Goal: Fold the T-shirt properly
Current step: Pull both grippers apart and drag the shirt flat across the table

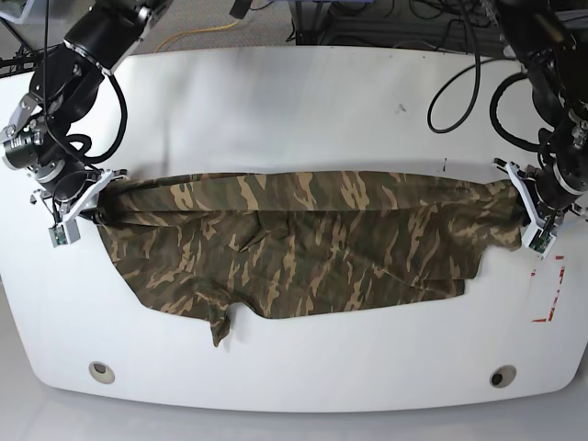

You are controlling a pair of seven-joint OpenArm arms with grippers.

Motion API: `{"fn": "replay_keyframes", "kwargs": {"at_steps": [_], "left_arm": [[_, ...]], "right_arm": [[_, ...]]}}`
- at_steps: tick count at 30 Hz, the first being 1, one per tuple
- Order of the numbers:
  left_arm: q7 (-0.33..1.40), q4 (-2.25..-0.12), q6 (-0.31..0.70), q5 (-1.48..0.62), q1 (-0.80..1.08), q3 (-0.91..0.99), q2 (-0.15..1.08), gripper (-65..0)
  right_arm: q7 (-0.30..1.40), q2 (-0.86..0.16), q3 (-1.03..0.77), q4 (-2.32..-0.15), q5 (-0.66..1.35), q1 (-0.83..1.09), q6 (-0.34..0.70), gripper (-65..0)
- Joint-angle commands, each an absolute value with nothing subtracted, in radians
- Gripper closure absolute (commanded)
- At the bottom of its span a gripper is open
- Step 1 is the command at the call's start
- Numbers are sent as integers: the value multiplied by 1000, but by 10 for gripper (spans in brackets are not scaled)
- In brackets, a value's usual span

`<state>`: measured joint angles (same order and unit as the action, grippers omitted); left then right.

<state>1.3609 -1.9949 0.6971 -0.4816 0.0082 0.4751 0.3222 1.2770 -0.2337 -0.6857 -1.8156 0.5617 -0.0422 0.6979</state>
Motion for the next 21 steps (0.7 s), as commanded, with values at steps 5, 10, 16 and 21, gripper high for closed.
{"fn": "replay_keyframes", "kwargs": {"at_steps": [5, 10, 16, 21], "left_arm": [[1331, -2009, 698, -484, 125, 532, 306, -4], [1239, -2009, 698, -481, 208, 532, 306, -4], [1214, -1998, 698, -479, 251, 535, 315, -4], [1213, -1977, 698, -478, 277, 565, 340, -4]], "right_arm": [[1302, -263, -691, -1728, 803, 39, 698, 0], [1328, -265, -676, -1669, 888, 88, 698, 0], [1348, -265, -651, -1669, 900, 142, 698, 0], [1349, -265, -650, -1669, 1021, 202, 698, 0]]}}
